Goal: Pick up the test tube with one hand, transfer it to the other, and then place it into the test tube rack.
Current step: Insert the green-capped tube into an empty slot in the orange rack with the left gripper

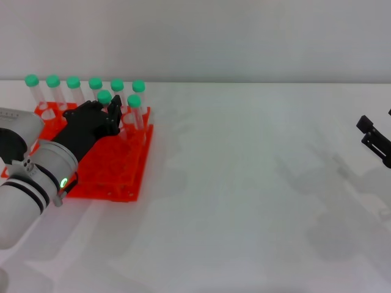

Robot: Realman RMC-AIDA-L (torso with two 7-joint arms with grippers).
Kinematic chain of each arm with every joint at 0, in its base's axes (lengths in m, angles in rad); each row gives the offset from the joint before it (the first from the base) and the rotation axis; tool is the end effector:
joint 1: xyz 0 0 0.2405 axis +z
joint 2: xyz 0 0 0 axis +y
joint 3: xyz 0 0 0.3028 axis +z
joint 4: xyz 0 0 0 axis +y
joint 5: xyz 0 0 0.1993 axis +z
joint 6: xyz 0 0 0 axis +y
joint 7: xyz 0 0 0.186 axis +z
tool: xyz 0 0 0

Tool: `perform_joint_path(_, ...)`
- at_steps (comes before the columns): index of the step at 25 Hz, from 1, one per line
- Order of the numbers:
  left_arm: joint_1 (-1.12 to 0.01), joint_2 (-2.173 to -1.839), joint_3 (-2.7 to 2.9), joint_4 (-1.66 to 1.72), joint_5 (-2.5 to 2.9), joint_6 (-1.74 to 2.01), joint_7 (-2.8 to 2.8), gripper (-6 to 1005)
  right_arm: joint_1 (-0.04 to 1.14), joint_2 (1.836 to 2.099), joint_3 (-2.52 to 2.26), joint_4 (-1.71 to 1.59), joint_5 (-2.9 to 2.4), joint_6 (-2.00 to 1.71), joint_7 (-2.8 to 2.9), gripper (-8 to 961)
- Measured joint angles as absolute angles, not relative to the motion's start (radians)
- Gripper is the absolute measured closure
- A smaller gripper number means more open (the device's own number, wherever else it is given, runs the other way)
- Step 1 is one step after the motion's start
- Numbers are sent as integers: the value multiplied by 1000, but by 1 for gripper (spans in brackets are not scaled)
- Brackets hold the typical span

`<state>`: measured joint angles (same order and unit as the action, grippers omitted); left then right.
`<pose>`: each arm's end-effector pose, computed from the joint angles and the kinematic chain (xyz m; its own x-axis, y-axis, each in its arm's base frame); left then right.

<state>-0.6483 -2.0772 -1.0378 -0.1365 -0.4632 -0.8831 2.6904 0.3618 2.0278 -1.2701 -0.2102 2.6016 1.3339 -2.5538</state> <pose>-0.2975 0.4506 -0.0778 0.6500 0.1552 0.7439 0.7405 -0.3494 -0.5741 0.3363 0.3634 -0.0096 0.6151 0.0719 -0.7852 -0.6856 -0.4429 -0.5777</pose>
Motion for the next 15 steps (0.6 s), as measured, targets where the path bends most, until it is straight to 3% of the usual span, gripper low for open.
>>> perform_joint_path(5, -644, -2078, -1037, -144, -463, -883, 2699, 686, 357, 2027, -1270, -210, 2602, 1335, -2552, 161)
perform_joint_path(15, -579, -2079, -1040, -183, -464, -911, 2711, 290, 353, 2025, -1272, -209, 2602, 1338, -2555, 159)
